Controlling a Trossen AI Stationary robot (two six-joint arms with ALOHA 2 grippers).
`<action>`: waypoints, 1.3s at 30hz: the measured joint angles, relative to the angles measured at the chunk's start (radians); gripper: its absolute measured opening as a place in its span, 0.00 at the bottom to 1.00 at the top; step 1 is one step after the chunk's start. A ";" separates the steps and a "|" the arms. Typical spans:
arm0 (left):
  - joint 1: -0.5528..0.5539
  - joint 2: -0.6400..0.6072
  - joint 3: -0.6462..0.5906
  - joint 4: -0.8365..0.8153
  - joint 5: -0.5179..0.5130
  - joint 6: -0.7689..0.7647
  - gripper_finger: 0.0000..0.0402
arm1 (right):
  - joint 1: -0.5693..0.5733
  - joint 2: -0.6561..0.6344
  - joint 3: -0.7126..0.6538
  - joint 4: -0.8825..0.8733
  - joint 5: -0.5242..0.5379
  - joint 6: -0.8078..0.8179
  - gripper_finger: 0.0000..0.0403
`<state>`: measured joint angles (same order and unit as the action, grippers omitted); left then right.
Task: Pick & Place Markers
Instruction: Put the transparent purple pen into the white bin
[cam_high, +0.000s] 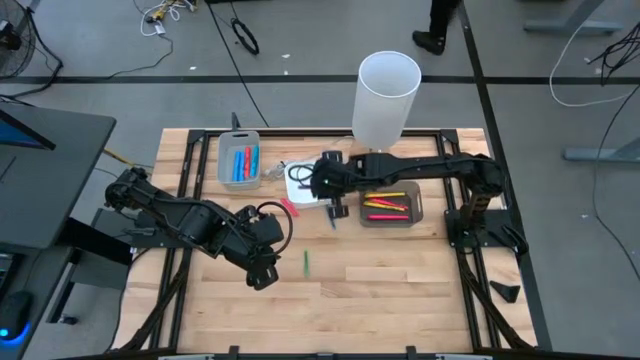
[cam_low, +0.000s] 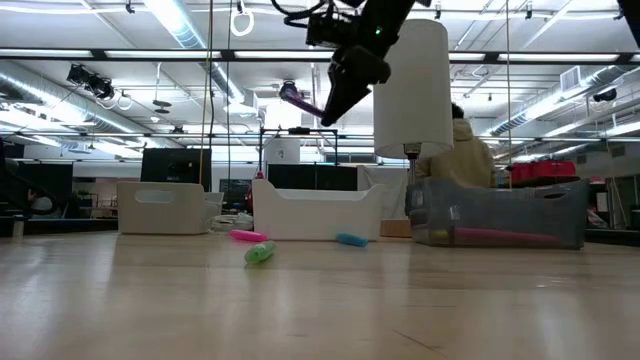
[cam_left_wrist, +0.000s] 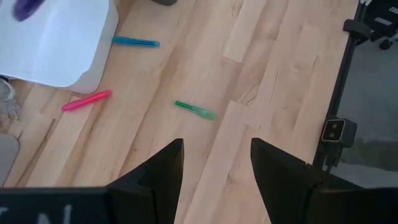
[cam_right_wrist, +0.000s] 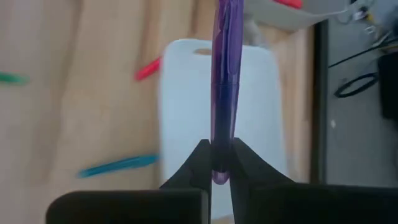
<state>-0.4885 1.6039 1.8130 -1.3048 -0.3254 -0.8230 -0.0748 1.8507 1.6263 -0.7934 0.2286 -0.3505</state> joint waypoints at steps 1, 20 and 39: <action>0.000 0.000 0.000 0.000 -0.005 0.000 0.48 | -0.011 0.005 0.001 0.016 0.000 -0.015 0.04; 0.000 0.000 0.000 0.012 -0.067 -0.030 0.48 | -0.090 0.234 0.000 0.016 -0.010 -0.035 0.04; 0.000 0.000 0.000 0.007 -0.073 -0.012 0.48 | -0.099 0.283 0.000 -0.009 0.000 -0.009 0.22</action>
<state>-0.4883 1.6043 1.8126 -1.2977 -0.3987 -0.8353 -0.1734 2.1340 1.6260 -0.8024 0.2283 -0.3599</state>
